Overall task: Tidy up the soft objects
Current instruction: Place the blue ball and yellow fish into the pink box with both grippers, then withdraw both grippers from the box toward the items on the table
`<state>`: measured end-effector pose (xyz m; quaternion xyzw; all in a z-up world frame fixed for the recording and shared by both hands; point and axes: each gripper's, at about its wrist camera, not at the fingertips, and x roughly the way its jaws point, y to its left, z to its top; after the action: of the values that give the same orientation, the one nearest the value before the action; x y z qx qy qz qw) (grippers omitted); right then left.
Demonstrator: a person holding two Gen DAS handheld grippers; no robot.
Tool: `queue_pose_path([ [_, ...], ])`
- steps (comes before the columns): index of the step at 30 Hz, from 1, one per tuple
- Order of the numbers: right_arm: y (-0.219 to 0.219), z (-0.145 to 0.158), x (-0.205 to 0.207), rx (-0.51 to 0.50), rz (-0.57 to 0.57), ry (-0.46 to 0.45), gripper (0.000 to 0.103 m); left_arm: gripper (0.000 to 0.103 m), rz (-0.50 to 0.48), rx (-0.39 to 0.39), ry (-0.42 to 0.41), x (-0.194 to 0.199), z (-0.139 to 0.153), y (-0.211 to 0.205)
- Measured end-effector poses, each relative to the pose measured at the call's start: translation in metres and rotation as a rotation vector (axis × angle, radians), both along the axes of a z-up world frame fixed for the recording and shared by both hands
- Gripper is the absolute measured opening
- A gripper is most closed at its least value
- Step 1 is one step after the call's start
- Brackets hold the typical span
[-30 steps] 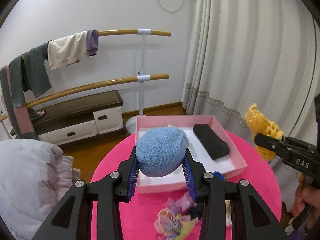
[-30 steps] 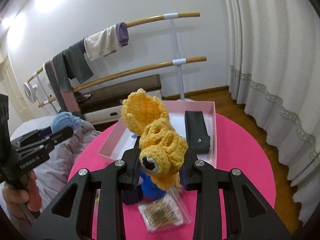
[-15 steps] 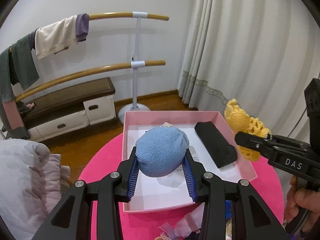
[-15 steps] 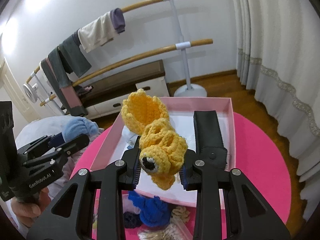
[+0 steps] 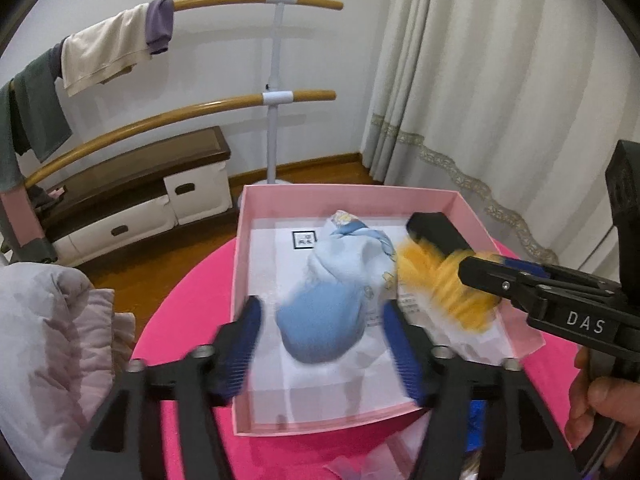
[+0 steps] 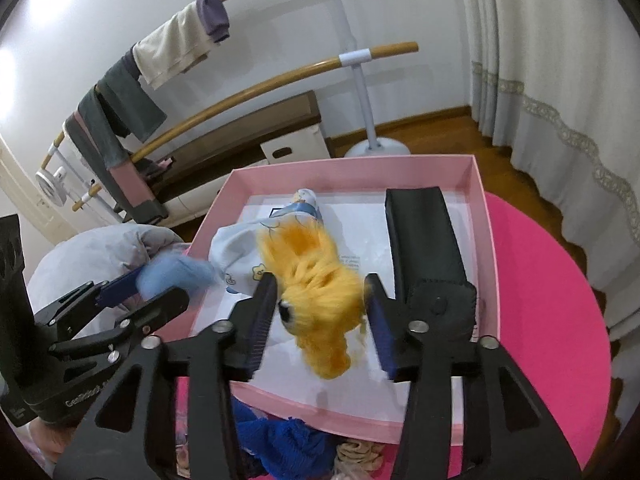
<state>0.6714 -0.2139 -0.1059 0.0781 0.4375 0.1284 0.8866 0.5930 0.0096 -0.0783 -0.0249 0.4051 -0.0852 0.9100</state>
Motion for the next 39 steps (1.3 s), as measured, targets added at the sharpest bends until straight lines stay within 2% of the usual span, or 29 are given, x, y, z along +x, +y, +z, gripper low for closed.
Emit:
queue_pose_path([
  [1,-0.001,-0.001,0.000,0.003,-0.005,-0.002,0.052,0.076,0.008,0.006,-0.010,0.000,0.000,0.001],
  [2,-0.003,-0.001,-0.002,0.007,-0.012,-0.004,0.065,0.080,0.014,0.011,-0.019,-0.002,0.001,0.000],
  [3,-0.005,-0.001,-0.003,0.014,-0.023,-0.009,0.073,0.089,0.020,0.015,-0.030,-0.006,0.002,0.001],
  [5,-0.010,0.003,-0.008,0.030,-0.052,-0.031,0.102,0.099,0.034,0.020,-0.059,-0.014,0.007,0.003],
  [6,-0.013,0.005,-0.010,0.033,-0.063,-0.040,0.103,0.103,0.044,0.024,-0.072,-0.019,0.010,0.005],
  [11,-0.024,0.023,-0.027,0.039,-0.114,-0.093,0.103,0.103,0.129,0.089,-0.140,-0.056,0.025,0.011],
  [15,-0.022,0.046,-0.048,0.027,-0.114,-0.145,0.103,0.103,0.163,0.103,-0.202,-0.087,0.038,0.011],
  [26,-0.016,0.096,-0.122,-0.001,-0.113,-0.284,0.103,0.103,0.201,0.057,-0.289,-0.178,0.074,0.010],
  [39,-0.012,0.126,-0.210,-0.062,-0.133,-0.407,0.103,0.103,0.209,0.011,-0.324,-0.270,0.095,0.016],
])
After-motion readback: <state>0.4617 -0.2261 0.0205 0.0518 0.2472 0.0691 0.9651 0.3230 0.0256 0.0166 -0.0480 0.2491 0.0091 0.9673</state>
